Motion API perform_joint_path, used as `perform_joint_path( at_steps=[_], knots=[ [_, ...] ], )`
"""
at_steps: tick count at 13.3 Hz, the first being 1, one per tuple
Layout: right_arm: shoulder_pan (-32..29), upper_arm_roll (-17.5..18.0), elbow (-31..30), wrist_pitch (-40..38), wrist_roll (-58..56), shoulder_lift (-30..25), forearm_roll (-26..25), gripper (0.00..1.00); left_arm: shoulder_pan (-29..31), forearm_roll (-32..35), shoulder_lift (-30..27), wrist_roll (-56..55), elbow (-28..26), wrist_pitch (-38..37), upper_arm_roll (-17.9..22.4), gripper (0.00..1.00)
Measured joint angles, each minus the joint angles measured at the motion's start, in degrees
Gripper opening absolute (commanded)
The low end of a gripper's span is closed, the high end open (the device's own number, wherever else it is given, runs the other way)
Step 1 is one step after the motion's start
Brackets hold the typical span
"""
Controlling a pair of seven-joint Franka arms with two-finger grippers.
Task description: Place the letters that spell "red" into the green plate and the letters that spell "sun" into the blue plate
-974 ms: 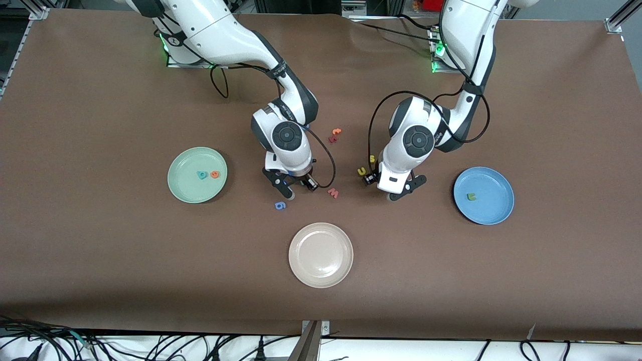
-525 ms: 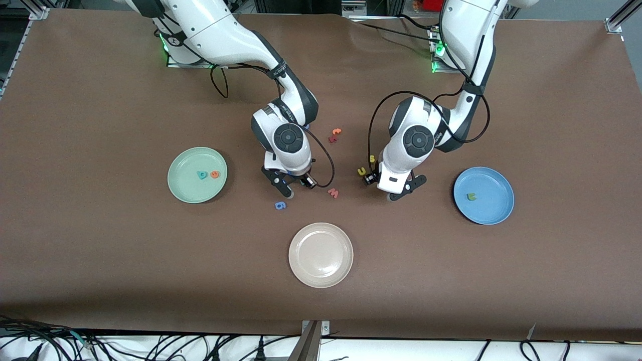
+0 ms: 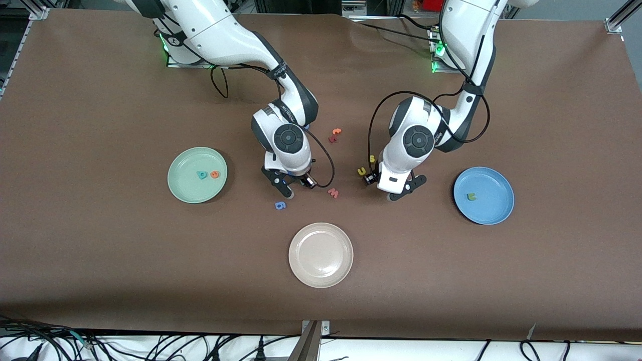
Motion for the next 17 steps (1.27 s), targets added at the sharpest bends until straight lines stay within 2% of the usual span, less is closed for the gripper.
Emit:
perform_joint_path(
  at_steps=[2,4,10,15,17],
  knots=[
    [0.0,0.0,0.24,-0.01,-0.14,0.0,0.0,0.23,0.0,0.0,0.0,0.0,0.0,0.0,0.0,0.68],
    [0.0,-0.02,0.31,-0.02,-1.69,0.01,-0.04,0.2,0.0,0.0,0.0,-0.01,0.0,0.0,0.0,0.68],
    [-0.06,-0.45,1.82,-2.8,-3.66,-0.93,-0.08,0.2,-0.77,0.0,0.28,-0.3,0.0,0.0,-0.04,0.69],
    [-1.9,-3.03,2.47,-16.76,-17.42,-7.5,-0.07,0.2,-2.41,0.0,0.64,-0.37,-0.01,0.0,-0.05,0.7],
    [-2.17,-5.56,1.22,-20.05,-24.56,-9.22,-0.06,0.2,-3.03,0.0,0.87,-0.39,-0.02,0.0,-0.04,0.7]
  ],
)
